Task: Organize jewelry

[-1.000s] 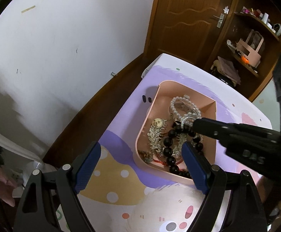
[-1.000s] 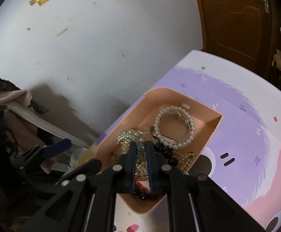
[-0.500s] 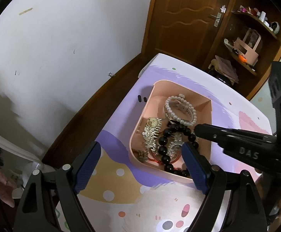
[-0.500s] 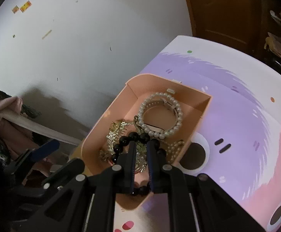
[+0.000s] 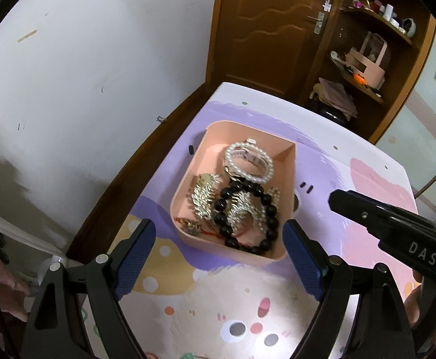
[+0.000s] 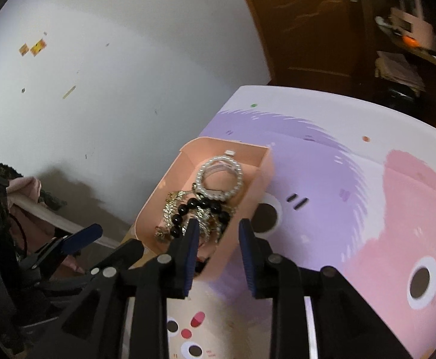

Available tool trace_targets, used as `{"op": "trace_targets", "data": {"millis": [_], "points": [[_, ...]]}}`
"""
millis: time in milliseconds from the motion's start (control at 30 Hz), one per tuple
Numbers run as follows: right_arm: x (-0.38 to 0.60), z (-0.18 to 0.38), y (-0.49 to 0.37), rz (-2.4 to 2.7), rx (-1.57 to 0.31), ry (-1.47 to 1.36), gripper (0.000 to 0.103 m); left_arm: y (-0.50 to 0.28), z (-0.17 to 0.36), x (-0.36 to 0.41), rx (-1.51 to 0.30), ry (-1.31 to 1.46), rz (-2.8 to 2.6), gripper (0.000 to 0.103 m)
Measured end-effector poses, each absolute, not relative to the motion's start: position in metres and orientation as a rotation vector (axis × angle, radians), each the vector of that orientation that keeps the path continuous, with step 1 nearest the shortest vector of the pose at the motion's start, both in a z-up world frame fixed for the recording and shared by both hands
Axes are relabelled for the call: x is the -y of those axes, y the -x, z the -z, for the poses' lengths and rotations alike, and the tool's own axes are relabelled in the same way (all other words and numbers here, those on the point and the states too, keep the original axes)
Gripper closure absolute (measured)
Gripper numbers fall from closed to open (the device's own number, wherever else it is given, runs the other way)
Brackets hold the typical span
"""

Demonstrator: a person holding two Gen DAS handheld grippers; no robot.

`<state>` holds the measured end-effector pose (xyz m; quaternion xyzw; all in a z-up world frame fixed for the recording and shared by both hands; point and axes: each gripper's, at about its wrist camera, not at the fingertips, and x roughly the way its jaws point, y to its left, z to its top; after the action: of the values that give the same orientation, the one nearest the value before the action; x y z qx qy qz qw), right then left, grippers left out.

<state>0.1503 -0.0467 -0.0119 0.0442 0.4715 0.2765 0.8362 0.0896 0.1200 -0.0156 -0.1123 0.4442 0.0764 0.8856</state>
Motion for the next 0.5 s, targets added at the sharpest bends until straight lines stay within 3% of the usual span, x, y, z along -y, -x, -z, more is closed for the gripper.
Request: {"op": "trace_targets", "data": {"millis": [100, 233, 500], "points": [[0.060, 0.009, -0.139, -0.542, -0.985, -0.112, 0.075, -0.081, 0.011, -0.113, -0.925, 0.227, -0.148, 0.015], [0.084, 0.007, -0.114, -0.477, -0.972, -0.144, 0.066, -0.069, 0.005, -0.097, -0.935, 0.209, -0.123, 0.015], [0.125, -0.007, -0.058, -0.364, -0.948, -0.177, 0.066, -0.036, -0.012, -0.060, -0.935, 0.177, -0.064, 0.014]]}}
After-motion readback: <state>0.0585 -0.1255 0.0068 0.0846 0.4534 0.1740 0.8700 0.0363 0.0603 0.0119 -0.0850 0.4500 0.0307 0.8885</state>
